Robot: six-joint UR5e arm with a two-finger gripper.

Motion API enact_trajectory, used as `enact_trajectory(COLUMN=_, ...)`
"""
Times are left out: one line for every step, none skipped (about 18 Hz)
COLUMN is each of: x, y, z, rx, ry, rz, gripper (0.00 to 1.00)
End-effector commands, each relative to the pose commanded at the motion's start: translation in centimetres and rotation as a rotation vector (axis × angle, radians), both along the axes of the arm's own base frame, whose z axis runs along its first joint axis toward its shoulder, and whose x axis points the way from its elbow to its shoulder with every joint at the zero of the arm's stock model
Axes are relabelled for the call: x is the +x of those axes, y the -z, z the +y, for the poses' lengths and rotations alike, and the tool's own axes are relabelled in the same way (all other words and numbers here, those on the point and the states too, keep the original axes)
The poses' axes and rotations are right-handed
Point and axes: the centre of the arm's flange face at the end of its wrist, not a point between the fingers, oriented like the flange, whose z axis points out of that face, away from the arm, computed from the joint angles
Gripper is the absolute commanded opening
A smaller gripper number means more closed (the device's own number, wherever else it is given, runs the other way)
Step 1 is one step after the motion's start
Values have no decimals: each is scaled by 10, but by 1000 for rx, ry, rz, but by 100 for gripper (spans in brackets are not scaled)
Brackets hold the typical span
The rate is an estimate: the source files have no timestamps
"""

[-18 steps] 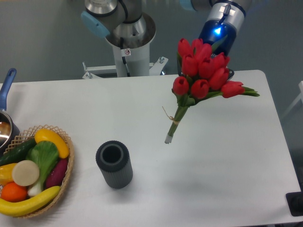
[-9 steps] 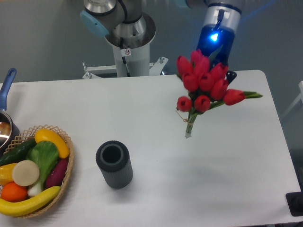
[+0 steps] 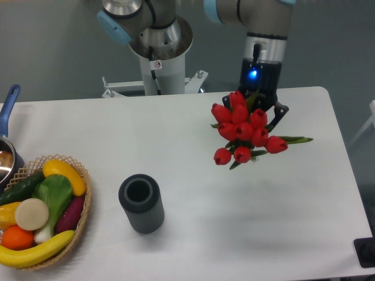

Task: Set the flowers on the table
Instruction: 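Lower the held tulip bouquet down onto the table surface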

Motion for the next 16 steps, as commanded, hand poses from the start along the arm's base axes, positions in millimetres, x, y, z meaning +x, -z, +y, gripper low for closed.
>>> enact_trajectory(x=1, y=10, z=5, rx=-49, ry=9, rz=8, gripper=32)
enact_trajectory(x=0, y=18, z=8, rx=-102, ry=9, rz=21, gripper=32)
enact_trajectory(x=0, y=29, z=12, rx=-155, ry=12, rz=30, gripper=32)
enact_trajectory(x=1, y=36, z=16, rx=-202, ry=18, rz=41, gripper=33)
enact_trajectory(x=1, y=45, z=19, rx=-247, ry=18, rz=48, gripper=33)
enact_trajectory(x=1, y=55, z=25, rx=-286, ry=24, rz=49, gripper=33)
enact_trajectory(x=2, y=66, z=31, rx=-314, ry=32, rz=42, gripper=33)
enact_trajectory(x=3, y=78, z=36, rx=-340, ry=39, rz=32, gripper=33)
enact_trajectory(x=1, y=89, z=38, rx=-366, ry=40, rz=26, gripper=33)
enact_trajectory(x=0, y=99, z=40, rx=-393, ry=40, rz=21, gripper=33)
enact_trajectory(x=-2, y=115, z=46, rx=-417, ry=52, rz=7, gripper=33)
enact_trajectory(x=-2, y=129, z=53, rx=-430, ry=64, rz=-9, gripper=33)
enact_trajectory(x=-7, y=142, z=58, rx=-457, ry=69, rz=-16, gripper=33)
enact_trajectory(x=-10, y=153, z=62, rx=-493, ry=69, rz=-14, gripper=33)
enact_trajectory(x=-7, y=166, z=69, rx=-534, ry=83, rz=-11, gripper=33)
enact_trajectory(x=-3, y=178, z=77, rx=-568, ry=97, rz=-5, gripper=33)
